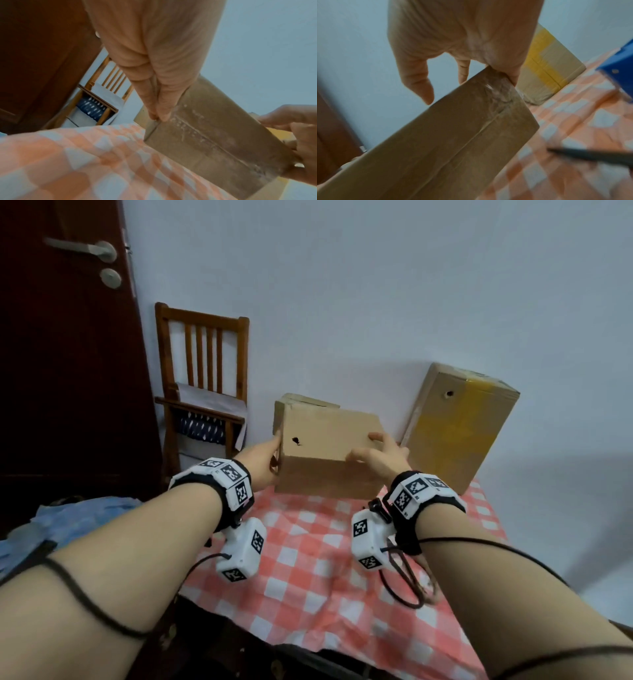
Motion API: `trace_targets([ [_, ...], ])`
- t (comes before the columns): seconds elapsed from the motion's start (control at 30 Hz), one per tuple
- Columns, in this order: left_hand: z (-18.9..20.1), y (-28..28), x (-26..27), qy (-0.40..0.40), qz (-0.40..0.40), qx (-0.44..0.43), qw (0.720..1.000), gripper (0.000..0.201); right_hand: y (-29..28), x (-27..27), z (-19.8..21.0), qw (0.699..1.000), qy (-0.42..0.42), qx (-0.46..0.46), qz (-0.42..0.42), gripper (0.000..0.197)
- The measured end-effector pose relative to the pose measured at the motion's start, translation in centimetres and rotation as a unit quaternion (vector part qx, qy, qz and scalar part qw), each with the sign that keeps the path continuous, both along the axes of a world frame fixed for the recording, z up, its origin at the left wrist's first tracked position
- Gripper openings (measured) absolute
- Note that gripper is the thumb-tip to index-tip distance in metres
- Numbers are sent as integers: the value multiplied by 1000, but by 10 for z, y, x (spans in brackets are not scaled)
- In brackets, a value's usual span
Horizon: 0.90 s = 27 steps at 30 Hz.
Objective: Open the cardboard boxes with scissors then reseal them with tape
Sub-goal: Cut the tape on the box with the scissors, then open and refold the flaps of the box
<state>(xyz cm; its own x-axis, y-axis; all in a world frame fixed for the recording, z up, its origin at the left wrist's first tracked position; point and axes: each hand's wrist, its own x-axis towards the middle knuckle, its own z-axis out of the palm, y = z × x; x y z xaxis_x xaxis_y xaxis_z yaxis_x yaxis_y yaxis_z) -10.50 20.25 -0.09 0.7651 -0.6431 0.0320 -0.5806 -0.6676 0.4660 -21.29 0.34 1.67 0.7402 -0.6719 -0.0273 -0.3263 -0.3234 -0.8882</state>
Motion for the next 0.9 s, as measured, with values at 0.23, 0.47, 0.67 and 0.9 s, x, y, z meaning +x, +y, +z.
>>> trace_targets([
  [0.23,-1,-52,18,48,-31,85,995,99,-34,20,17,945,159,-276,-69,67],
  [0.47,-9,-44,81,21,55,87,995,61,-4,109,31,927,118,-353,48,43],
  [0.67,-18,-34,136,6,69,88,994,40,18,189,24,932,163,-307,104,23],
  [0.9,-30,-28,199,-20,92,104,990,28,-5,249,7,903,226,-350,100,10],
])
